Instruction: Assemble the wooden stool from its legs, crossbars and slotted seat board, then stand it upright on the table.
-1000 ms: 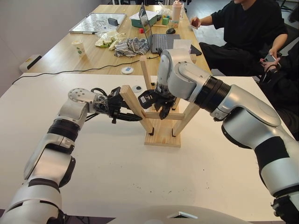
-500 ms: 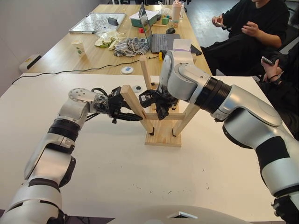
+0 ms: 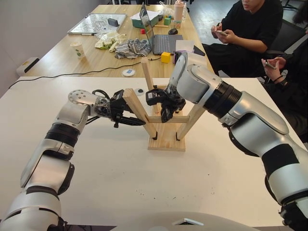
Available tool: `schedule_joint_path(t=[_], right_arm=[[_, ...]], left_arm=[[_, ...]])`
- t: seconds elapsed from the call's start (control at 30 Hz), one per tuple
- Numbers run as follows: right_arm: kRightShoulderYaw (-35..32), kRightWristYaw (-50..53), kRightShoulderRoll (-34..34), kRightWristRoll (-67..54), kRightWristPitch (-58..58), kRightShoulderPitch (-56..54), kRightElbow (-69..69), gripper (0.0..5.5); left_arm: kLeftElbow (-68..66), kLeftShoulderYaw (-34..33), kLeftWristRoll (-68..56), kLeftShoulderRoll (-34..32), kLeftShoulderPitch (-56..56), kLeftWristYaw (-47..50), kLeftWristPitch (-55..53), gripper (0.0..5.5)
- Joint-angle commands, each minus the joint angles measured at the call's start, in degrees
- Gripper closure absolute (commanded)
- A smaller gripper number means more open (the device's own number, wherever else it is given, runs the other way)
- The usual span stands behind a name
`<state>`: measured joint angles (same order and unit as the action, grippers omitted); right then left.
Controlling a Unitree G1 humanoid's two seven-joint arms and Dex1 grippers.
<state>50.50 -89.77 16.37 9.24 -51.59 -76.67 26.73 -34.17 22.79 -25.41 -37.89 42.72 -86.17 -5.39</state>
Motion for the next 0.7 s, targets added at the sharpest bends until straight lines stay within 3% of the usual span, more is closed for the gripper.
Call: schedule_joint_path(t=[0.03,0.7], right_arm=[[-2.3,3.1,-1.6,-1.5,-1.2,3.4,-7.4,4.98],[-11.2,6.5,2.5,-6.3,-13.5,9.1,-19.4,5.08]], left_arm=[[3.8,11.2,8.6,4.2,-9.1,-4.8,-6.7,3.49],[9.5,16.9,11.2,7.7,-9.3,-1.6,-10.0,3.49]])
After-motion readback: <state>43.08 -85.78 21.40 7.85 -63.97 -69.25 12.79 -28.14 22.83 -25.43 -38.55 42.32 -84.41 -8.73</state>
